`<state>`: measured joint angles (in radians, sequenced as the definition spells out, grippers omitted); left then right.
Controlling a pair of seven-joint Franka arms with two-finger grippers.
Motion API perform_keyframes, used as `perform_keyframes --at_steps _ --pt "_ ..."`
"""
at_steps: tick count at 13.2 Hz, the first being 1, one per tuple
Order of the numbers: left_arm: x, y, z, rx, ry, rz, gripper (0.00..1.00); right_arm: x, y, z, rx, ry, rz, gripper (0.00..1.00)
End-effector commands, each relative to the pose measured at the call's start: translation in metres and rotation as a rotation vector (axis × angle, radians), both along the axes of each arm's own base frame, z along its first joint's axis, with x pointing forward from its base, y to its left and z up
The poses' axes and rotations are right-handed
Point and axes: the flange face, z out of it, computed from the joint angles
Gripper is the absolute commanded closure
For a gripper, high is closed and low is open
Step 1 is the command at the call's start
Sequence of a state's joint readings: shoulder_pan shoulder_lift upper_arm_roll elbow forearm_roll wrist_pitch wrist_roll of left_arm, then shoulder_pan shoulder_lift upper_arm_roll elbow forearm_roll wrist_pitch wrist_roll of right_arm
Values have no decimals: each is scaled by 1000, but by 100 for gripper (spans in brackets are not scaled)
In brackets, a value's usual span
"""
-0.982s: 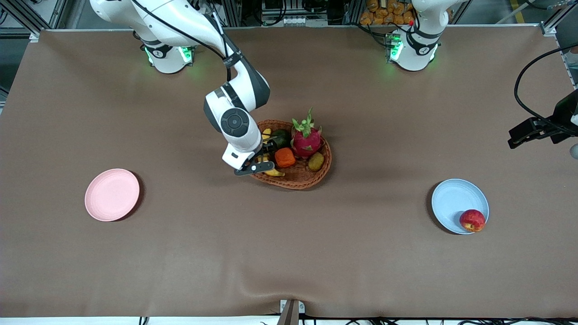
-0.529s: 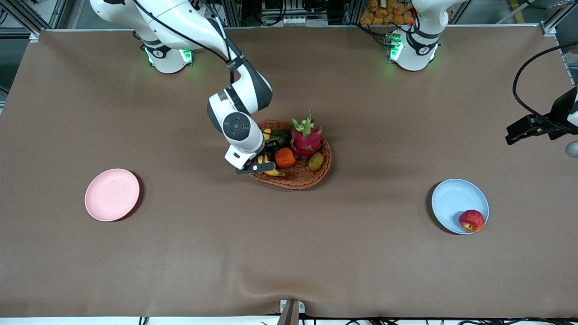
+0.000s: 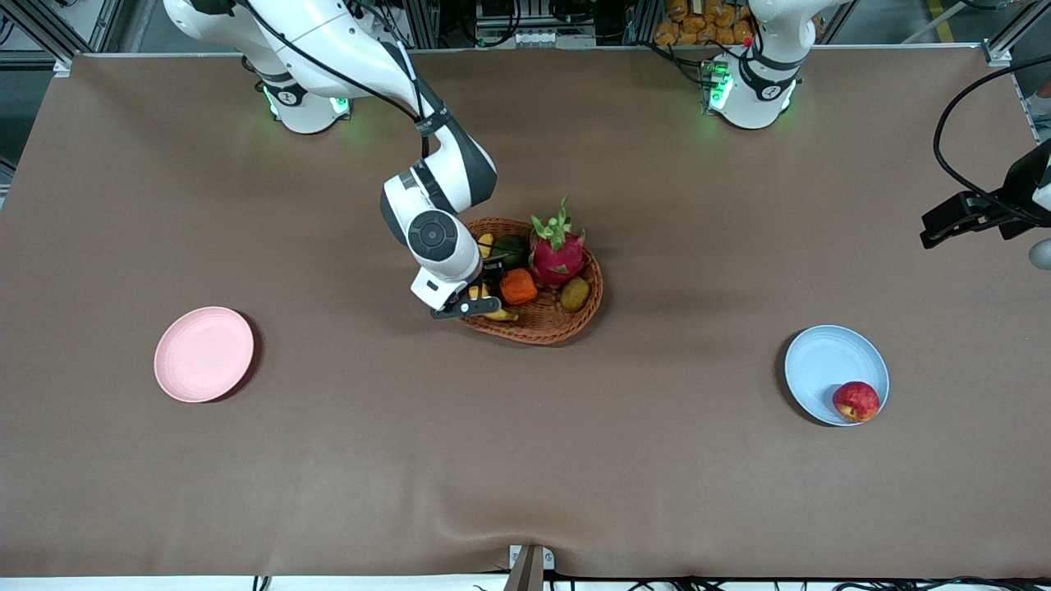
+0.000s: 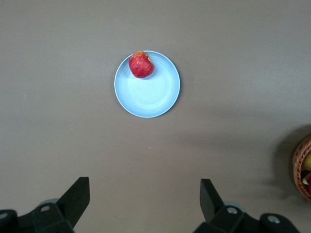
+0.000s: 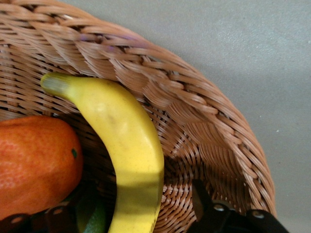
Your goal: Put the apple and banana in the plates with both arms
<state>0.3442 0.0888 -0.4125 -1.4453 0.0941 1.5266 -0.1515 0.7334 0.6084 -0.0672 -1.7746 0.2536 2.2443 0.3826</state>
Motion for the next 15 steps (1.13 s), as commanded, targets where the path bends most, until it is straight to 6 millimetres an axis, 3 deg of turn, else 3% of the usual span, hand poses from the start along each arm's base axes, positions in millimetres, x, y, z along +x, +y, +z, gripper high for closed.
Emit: perform_keyframes --at_steps 1,8,11,12,15 --pt "-22 -23 18 -1 -10 -32 0 1 2 -8 11 -5 -24 17" --pt "-64 -24 20 -9 -6 -27 0 -2 5 -26 23 -15 -39 20" --pt "-66 -22 24 -8 -12 -29 0 -2 5 -27 23 -14 -38 25" --pt "-66 -20 25 -8 -13 -28 0 -2 5 -27 23 -14 -38 35" --pt "-70 -20 27 -12 12 -34 0 -1 5 -22 28 -17 -46 86"
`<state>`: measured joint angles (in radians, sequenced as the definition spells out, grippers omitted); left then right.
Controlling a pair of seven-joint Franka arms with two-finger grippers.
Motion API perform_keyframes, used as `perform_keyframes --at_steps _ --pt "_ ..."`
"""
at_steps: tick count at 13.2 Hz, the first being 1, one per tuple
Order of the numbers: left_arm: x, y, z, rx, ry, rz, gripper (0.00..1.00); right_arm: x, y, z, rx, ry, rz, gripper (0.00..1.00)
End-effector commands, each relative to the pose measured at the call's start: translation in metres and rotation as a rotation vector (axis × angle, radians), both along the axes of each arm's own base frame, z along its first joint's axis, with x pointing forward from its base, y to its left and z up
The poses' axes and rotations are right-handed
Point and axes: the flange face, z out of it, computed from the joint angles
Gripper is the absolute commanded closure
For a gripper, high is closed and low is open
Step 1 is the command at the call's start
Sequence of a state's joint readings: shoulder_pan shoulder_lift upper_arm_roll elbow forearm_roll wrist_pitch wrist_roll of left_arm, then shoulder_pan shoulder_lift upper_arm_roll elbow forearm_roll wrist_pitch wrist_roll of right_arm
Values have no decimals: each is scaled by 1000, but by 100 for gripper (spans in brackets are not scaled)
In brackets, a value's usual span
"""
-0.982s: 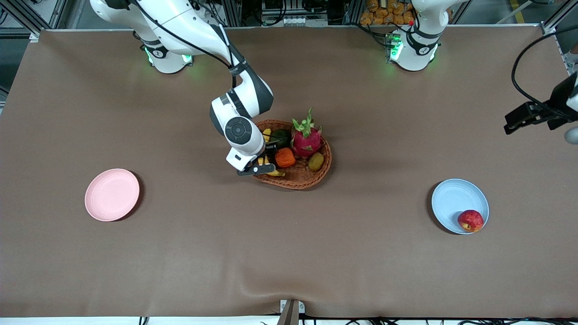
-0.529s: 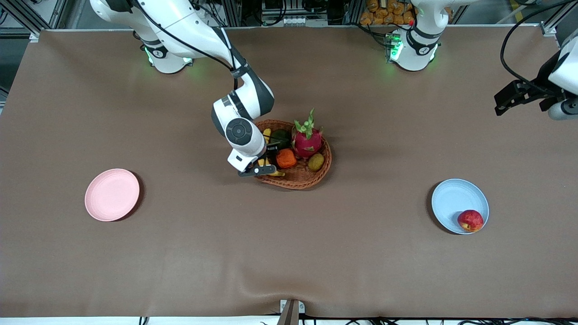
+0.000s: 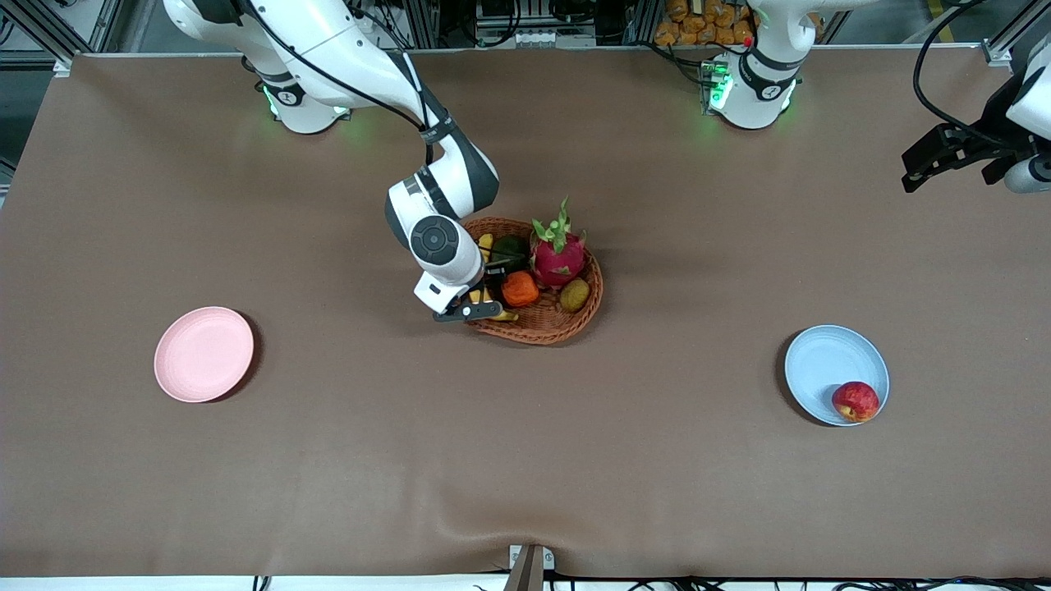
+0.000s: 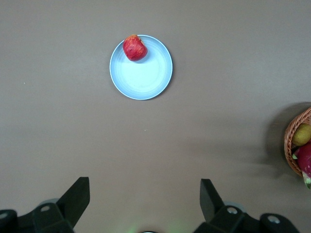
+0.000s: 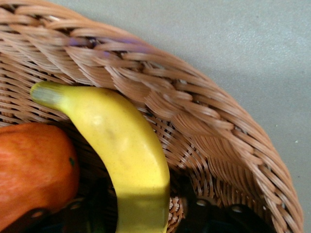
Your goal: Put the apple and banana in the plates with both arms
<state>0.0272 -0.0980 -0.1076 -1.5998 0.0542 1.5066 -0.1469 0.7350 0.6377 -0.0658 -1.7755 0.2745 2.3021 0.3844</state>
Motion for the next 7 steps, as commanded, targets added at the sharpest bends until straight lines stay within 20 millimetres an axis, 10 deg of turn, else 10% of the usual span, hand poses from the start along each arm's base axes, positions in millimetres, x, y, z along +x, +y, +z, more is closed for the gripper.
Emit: perform_keyframes --at_steps 1,7 --pt "-11 2 2 -17 30 -20 0 0 4 0 11 -4 -41 94" --pt "-12 0 1 -21 37 -23 0 13 -3 97 51 -32 -87 100"
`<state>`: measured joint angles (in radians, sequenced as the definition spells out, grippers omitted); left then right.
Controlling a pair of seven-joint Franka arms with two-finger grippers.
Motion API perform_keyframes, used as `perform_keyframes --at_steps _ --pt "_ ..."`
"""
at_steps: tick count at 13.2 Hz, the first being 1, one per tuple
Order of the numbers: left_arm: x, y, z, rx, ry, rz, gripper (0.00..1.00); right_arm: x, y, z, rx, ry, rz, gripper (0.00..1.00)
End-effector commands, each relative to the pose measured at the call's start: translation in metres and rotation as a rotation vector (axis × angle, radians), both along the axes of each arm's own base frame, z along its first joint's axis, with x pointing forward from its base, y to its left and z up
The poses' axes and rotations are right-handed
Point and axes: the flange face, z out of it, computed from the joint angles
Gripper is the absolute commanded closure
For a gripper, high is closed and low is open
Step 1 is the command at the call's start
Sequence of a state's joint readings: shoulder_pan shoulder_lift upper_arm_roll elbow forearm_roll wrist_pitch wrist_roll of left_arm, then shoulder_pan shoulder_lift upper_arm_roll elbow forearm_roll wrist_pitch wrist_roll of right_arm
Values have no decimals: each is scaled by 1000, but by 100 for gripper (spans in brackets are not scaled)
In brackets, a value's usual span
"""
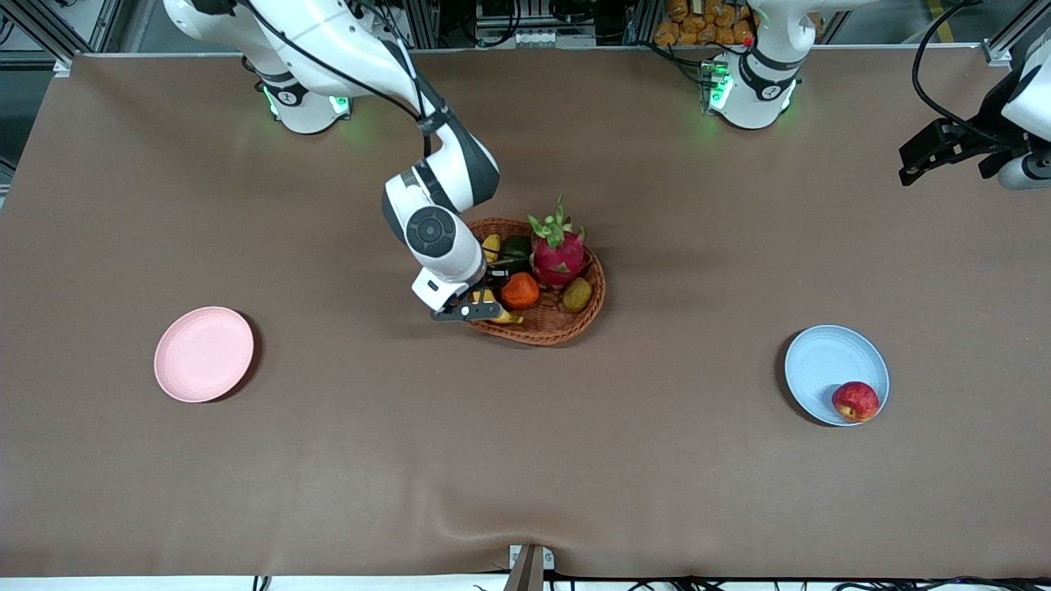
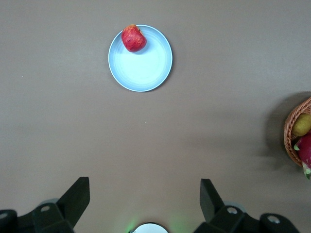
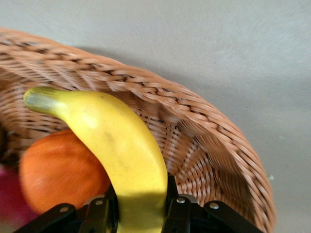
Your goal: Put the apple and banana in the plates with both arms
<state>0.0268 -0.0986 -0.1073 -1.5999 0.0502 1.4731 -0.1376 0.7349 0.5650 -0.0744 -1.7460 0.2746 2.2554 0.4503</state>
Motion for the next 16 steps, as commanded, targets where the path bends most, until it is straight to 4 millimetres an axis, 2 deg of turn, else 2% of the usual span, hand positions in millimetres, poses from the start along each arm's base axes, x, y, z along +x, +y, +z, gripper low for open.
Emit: perform_keyframes --at_steps 1,2,4,6,9,13,16 --pt "-8 1 6 -20 0 -14 0 5 -14 56 23 -4 -29 100" --pt "-8 1 6 -22 1 -15 0 7 -17 70 29 -10 -33 100" --pt "-8 4 8 -23 -5 -26 0 20 -35 95 38 -38 -60 100" --pt "-8 4 8 -23 -3 -26 0 32 -62 114 30 -50 -94 100" --pt "-8 4 9 -23 -5 -25 0 53 -120 145 14 -64 -83 100" --pt "-5 9 7 -25 -3 -17 0 84 -197 157 -17 -94 -148 100" --pt "-2 15 7 -23 -4 -11 0 108 -277 162 -54 -127 -190 100"
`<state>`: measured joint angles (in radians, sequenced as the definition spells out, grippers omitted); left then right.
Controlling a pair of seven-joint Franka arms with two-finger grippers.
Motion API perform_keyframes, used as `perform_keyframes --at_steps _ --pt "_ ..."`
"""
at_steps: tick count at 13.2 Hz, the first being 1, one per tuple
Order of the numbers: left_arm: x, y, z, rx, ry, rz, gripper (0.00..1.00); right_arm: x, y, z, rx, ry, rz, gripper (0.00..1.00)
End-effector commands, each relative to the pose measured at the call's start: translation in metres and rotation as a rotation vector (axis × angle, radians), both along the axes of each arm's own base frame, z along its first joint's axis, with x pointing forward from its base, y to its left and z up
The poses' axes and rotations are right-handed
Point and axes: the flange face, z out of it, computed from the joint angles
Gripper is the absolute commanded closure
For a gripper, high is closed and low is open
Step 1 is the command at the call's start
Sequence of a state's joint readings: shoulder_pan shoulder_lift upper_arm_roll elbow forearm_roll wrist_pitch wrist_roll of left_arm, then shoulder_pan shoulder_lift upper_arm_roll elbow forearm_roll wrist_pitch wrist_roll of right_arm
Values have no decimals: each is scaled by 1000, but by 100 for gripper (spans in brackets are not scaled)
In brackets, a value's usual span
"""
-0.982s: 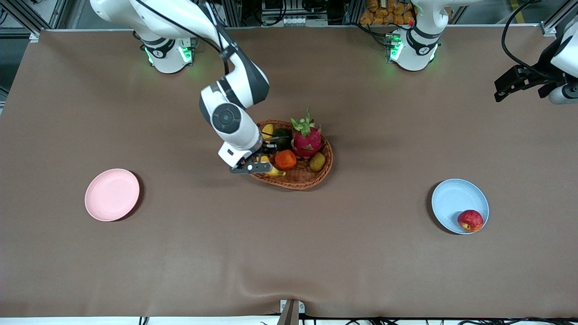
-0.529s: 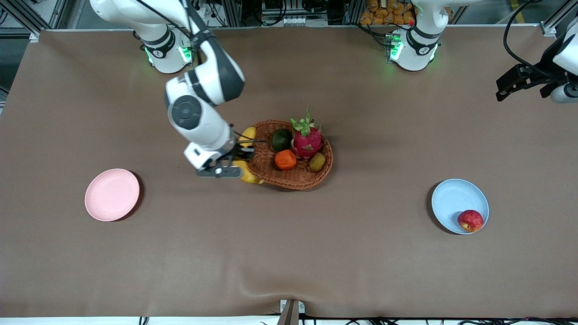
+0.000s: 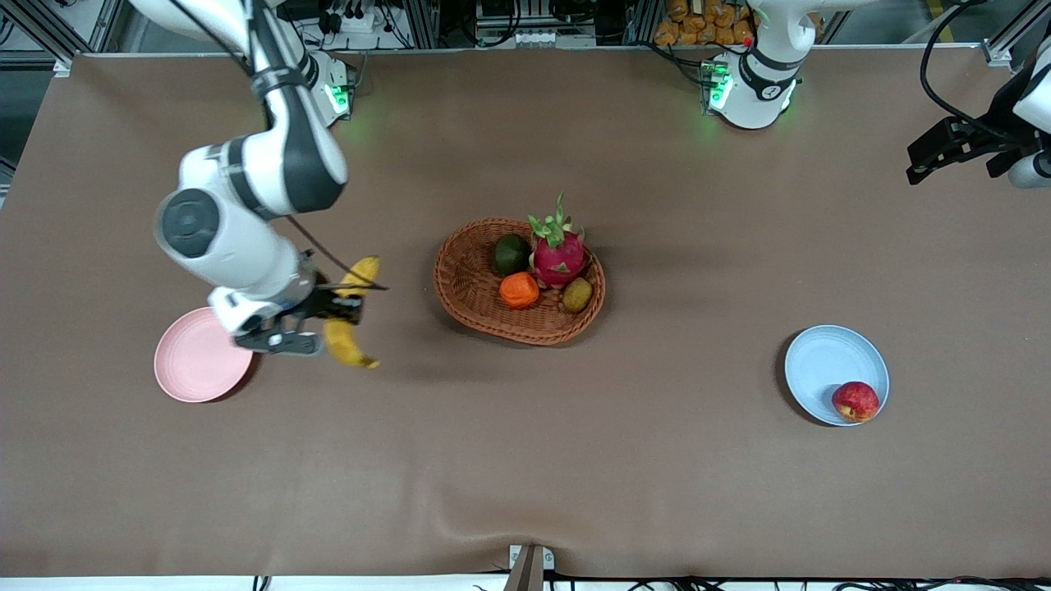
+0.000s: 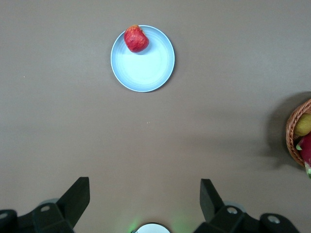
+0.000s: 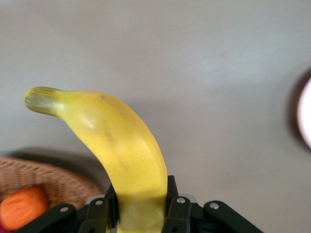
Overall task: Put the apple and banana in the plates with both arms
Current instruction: 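Lift the banana and carry it to the pink plate with the right gripper, then lower the banana onto the pink plate and open the right gripper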
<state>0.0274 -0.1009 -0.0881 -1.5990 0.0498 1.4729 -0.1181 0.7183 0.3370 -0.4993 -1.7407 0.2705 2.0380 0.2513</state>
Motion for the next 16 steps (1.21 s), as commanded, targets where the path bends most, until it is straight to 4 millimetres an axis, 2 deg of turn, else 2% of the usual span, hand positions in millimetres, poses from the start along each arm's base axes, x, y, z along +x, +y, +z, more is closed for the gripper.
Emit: perform_keyframes --at_steps 1,3,5,6,10,14,15,16 --pt "-1 4 5 -21 0 -11 0 14 -79 4 -23 -16 -42 100" --pt "-1 4 5 -21 0 -11 0 26 -154 -15 -45 -8 -107 100" --pt "1 3 1 -21 6 -14 0 33 -213 -49 -85 -5 -156 100" --pt "2 4 1 -19 6 -14 0 34 -235 -66 -102 6 -181 100" --pt "1 4 2 -18 4 -14 0 29 -284 -124 -139 77 -164 100" --pt "1 3 2 -21 5 -14 0 23 -297 -158 -100 124 -163 100" --pt "1 3 3 -21 3 -14 0 23 -295 -163 -95 129 -160 90" --pt "1 4 2 -21 5 -13 0 22 -293 -169 -94 140 -155 55"
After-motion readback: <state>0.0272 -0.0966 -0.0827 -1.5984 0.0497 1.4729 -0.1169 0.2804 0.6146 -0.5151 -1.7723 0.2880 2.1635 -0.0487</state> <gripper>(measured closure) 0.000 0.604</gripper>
